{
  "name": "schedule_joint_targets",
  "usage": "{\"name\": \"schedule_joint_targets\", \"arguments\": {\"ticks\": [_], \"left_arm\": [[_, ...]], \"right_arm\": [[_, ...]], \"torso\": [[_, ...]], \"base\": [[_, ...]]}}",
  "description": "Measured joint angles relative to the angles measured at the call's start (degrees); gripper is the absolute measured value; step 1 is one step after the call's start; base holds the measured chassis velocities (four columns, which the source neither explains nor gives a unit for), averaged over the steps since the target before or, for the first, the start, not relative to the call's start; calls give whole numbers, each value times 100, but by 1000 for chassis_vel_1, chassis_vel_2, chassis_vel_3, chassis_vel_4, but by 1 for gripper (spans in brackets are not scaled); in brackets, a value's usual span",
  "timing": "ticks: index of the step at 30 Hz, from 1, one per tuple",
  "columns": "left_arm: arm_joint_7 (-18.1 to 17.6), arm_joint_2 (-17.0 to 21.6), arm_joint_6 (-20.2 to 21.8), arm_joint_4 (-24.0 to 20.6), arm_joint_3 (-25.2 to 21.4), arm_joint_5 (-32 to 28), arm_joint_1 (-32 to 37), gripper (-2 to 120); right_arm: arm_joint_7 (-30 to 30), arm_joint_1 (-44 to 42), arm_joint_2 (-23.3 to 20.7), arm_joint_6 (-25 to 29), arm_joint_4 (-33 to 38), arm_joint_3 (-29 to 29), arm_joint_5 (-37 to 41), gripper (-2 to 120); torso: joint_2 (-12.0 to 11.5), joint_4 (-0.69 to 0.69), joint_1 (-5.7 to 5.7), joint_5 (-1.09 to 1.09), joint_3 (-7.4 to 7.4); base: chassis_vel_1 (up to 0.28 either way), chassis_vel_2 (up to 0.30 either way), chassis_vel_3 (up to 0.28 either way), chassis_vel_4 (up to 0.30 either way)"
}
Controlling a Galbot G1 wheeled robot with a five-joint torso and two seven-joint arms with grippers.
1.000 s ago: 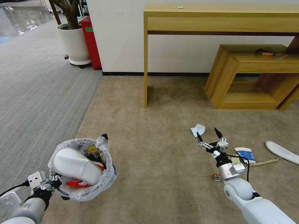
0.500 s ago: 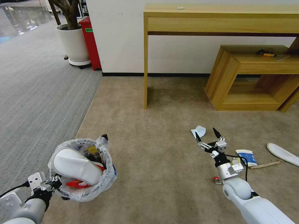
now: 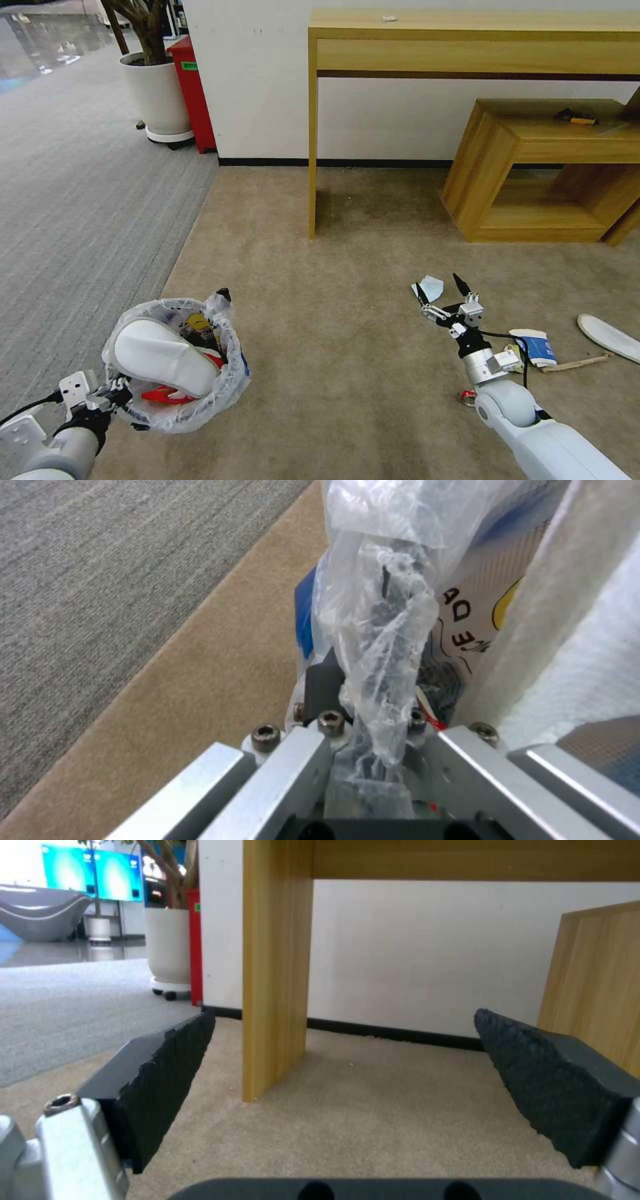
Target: Pick up the trash bin and place the garbage on the floor into it.
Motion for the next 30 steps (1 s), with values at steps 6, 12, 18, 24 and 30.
{"name": "schedule_joint_targets", "arguments": {"ticks": [6, 12, 18, 24, 30], "left_arm": [[19, -31, -17, 26, 6, 70, -6, 0], [97, -33, -43, 67, 7, 173, -8, 0], [271, -34, -34, 132, -53, 360, -6, 0], [408, -28, -34, 201, -90, 877, -14, 0], [478, -24, -155, 292, -70, 957, -66, 0]], "right_arm": [[-10, 43, 3, 15, -41, -31, -2, 99], [-24, 83, 14, 60, -83, -75, 8, 99], [-26, 121, 31, 67, -104, -122, 18, 99], [-3, 155, 34, 55, -166, -152, 13, 99], [-2, 155, 49, 53, -184, -183, 13, 99]], "torso": [[0, 0, 0, 0, 0], [0, 0, 0, 0, 0], [0, 1, 0, 0, 0], [0, 1, 0, 0, 0], [0, 0, 0, 0, 0]], "base": [[-20, 13, 29, -14], [-7, 8, 5, -9], [-6, 8, 5, -4], [0, 0, 0, 0], [0, 0, 0, 0]]}}
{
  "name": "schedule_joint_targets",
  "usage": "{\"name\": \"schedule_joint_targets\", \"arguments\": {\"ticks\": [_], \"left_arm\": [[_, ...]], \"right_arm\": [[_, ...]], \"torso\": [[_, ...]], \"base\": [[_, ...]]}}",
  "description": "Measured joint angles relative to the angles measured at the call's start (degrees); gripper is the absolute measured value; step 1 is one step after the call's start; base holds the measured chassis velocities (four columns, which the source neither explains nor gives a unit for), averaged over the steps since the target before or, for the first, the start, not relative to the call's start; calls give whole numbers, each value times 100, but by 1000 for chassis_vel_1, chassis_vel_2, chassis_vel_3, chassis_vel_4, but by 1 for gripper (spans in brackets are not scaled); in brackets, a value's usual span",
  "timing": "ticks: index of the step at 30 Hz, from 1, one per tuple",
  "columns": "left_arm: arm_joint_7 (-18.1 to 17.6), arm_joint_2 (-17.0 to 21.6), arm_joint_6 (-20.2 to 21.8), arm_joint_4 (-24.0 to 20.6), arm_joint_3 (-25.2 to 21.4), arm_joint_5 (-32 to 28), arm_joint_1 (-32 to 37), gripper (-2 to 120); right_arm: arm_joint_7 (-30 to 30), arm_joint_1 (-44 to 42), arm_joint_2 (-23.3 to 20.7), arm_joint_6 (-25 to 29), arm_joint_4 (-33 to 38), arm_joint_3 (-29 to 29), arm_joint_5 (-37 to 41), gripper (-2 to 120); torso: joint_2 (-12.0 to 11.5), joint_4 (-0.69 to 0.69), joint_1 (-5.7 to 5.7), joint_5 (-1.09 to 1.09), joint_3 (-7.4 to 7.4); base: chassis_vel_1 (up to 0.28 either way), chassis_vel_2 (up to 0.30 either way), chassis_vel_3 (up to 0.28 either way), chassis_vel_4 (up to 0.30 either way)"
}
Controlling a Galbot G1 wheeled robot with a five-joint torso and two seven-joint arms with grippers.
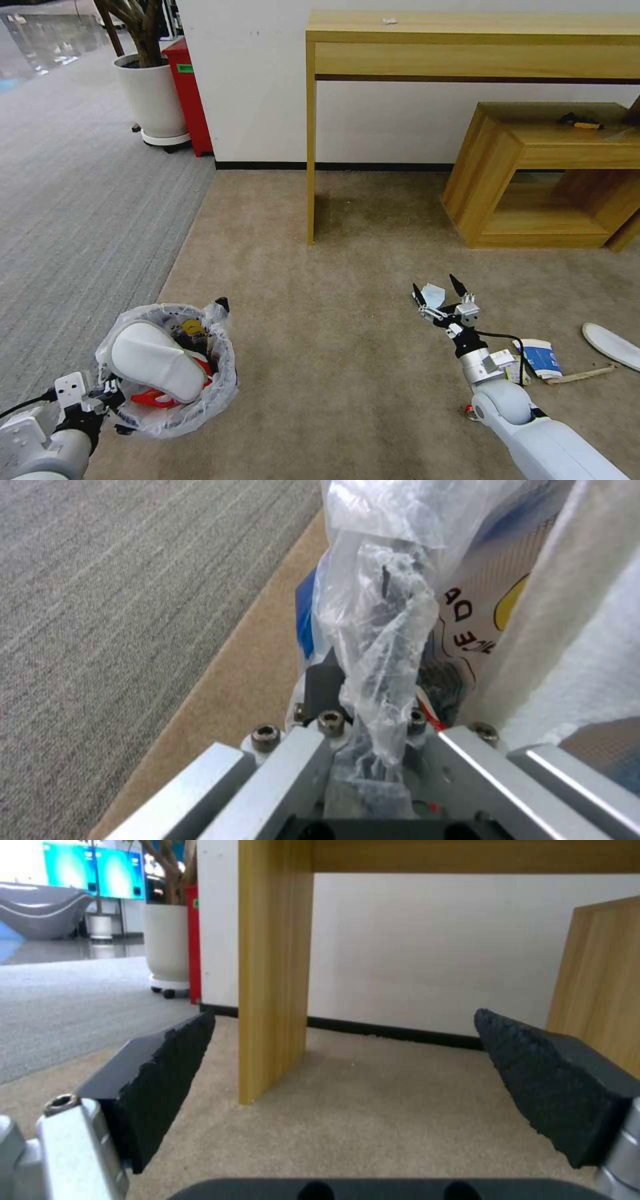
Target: Pick up the trash bin and place the garbage on the floor into it.
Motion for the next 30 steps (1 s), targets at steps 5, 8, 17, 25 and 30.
{"name": "schedule_joint_targets", "arguments": {"ticks": [5, 8, 17, 25, 30], "left_arm": [[15, 24, -127, 44, -1, -30, -12, 0], [14, 27, -185, 50, -14, -72, -10, 0], [-42, 29, -211, 50, -36, -148, 4, 0], [-42, -1, -214, 50, -31, -140, 8, 0], [-39, -26, -214, 50, -16, -146, 0, 0]], "right_arm": [[-3, 14, 39, 23, -17, -21, -1, 99], [-11, 22, 47, 41, -26, -24, -8, 99], [-15, 8, 52, 46, -20, -18, -26, 99], [-19, 4, 54, 46, -18, -3, -33, 99], [-30, -12, 58, 61, -24, 7, -45, 99]], "torso": [[0, 0, 0, 0, 0], [0, 0, 0, 0, 0], [0, 0, 0, 0, 0], [0, 1, 0, 0, 0], [0, 0, 0, 0, 0]], "base": [[0, 0, 0, 0], [0, 0, 0, 0], [0, 0, 0, 0], [-24, -20, -13, -12], [-55, -72, -51, -54]]}}
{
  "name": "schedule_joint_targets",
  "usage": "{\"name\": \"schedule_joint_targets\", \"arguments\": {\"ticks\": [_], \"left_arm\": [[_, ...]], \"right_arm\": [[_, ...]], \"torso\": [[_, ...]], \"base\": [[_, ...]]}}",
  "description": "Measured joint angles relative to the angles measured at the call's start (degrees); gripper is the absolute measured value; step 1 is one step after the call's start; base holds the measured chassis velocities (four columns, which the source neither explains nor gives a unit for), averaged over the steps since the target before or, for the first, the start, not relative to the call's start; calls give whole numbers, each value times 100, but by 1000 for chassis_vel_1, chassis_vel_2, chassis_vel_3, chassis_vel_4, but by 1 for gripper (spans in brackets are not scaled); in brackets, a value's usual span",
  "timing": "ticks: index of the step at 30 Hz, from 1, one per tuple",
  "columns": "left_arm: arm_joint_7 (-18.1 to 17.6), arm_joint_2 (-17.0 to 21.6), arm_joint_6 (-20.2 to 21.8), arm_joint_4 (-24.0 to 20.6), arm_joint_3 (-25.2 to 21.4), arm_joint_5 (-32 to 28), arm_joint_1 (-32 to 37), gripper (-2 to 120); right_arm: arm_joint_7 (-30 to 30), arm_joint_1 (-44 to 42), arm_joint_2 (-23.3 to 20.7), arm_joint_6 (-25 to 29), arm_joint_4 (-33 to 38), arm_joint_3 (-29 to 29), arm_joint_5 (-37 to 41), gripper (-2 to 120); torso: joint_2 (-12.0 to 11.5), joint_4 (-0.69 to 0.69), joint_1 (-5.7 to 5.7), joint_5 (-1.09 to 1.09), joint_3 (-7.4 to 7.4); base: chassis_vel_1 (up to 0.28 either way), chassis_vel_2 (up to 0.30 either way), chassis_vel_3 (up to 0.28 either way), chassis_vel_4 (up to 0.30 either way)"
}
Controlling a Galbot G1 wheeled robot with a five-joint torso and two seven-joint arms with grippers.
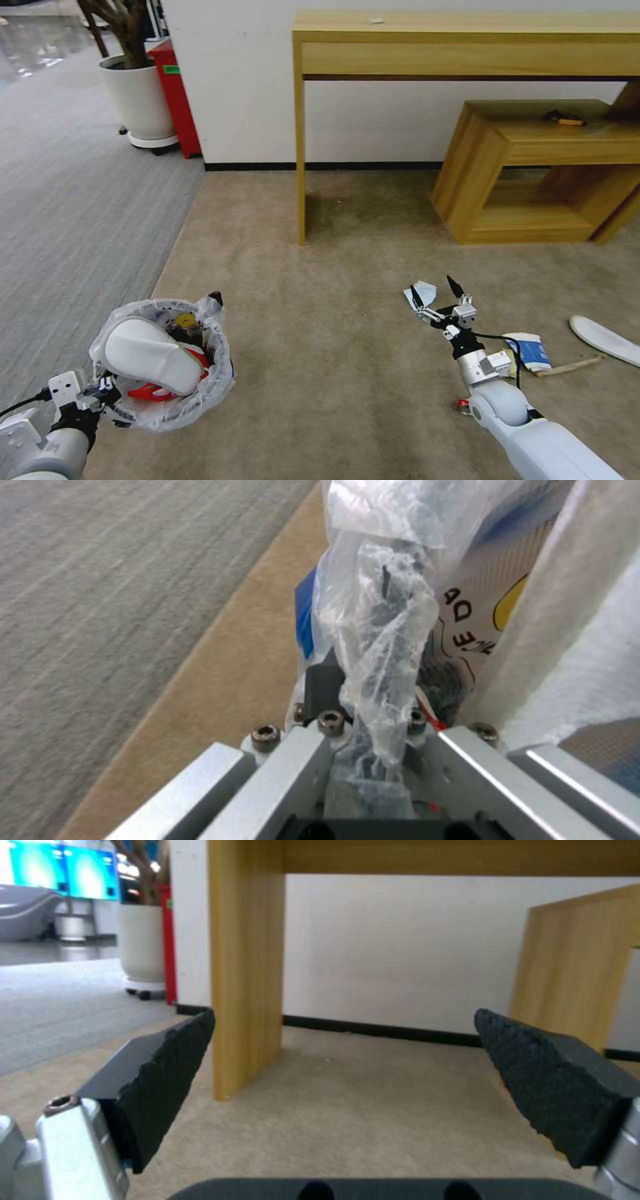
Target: Pick up the trash bin and place the garbage on the floor into it.
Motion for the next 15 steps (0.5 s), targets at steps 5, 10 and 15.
{"name": "schedule_joint_targets", "arguments": {"ticks": [5, 10, 15], "left_arm": [[0, -8, -2, 9, 5, -2, -2, 0], [-7, -13, -4, 17, 11, -8, -17, 0], [-10, -19, -26, 33, 17, -8, -26, 0]], "right_arm": [[-7, -2, 0, 9, -9, 4, -1, 99], [-31, 6, 9, 27, -32, 5, -8, 98], [-48, 16, 17, 39, -54, -2, -10, 98]], "torso": [[0, 0, 0, 0, 0], [0, 0, 0, 0, 0], [0, -1, 0, 0, 0]], "base": [[-81, -80, -70, -66], [-82, -100, -104, -101], [-117, -118, -119, -118]]}}
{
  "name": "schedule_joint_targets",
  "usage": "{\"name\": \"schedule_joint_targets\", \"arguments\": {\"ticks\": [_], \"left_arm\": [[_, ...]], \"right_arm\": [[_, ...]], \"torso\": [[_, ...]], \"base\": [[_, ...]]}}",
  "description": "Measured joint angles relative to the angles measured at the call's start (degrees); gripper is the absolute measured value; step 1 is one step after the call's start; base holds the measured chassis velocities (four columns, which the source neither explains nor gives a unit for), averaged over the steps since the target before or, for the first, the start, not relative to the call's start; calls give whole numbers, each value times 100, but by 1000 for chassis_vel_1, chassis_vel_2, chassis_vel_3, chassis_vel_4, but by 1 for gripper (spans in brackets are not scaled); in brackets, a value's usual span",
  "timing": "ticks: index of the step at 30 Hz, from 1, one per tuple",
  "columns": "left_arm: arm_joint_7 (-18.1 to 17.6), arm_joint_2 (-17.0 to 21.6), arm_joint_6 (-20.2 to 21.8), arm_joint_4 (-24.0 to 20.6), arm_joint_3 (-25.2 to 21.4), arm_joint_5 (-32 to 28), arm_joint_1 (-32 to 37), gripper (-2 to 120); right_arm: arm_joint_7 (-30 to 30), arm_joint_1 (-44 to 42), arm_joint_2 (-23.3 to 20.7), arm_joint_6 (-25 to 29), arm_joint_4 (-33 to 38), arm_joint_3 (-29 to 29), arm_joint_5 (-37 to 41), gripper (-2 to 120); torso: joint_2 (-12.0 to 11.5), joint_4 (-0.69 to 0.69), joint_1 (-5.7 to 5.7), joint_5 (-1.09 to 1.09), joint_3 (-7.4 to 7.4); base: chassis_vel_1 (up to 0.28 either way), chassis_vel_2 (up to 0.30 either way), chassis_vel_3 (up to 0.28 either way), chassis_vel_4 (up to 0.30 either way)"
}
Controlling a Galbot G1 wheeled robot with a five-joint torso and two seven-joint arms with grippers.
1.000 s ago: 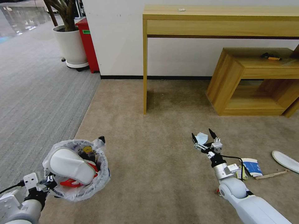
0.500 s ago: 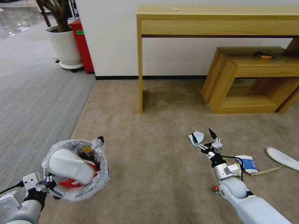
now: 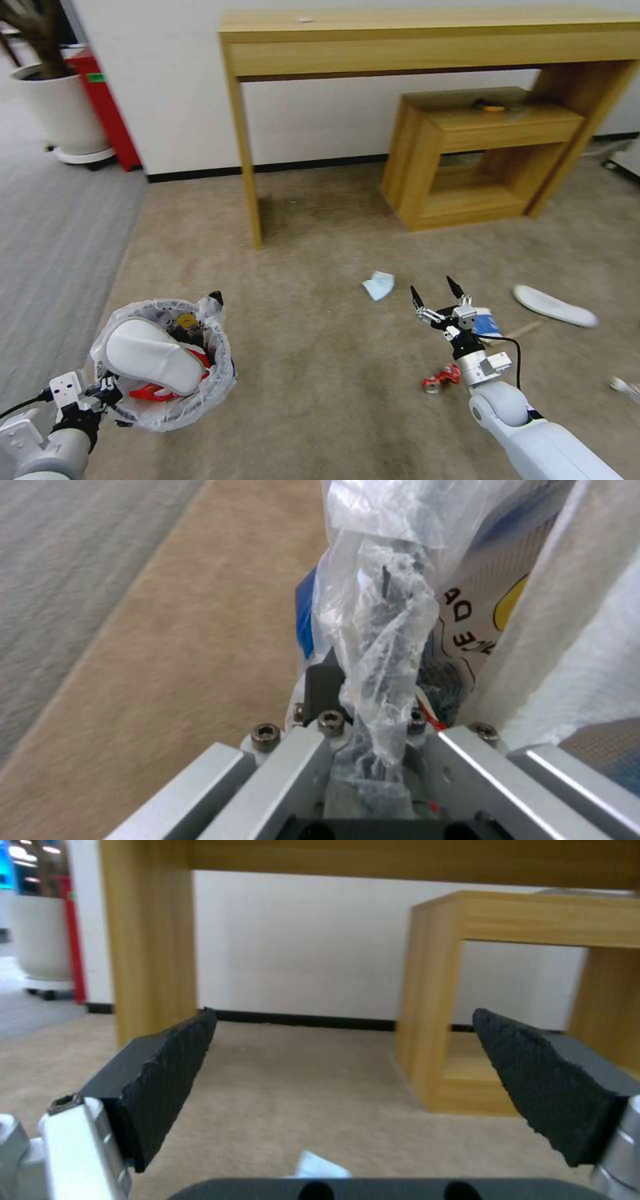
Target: Pick up the trash bin and place the garbage on the floor into it.
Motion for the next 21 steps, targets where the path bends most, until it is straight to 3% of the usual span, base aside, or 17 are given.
{"name": "schedule_joint_targets", "arguments": {"ticks": [21], "left_arm": [[4, -20, -46, 25, 24, 8, -19, 0]], "right_arm": [[-32, 46, 25, 35, -43, -39, -8, 98]], "torso": [[0, 0, 0, 0, 0]], "base": [[-81, -87, -80, -82]]}}
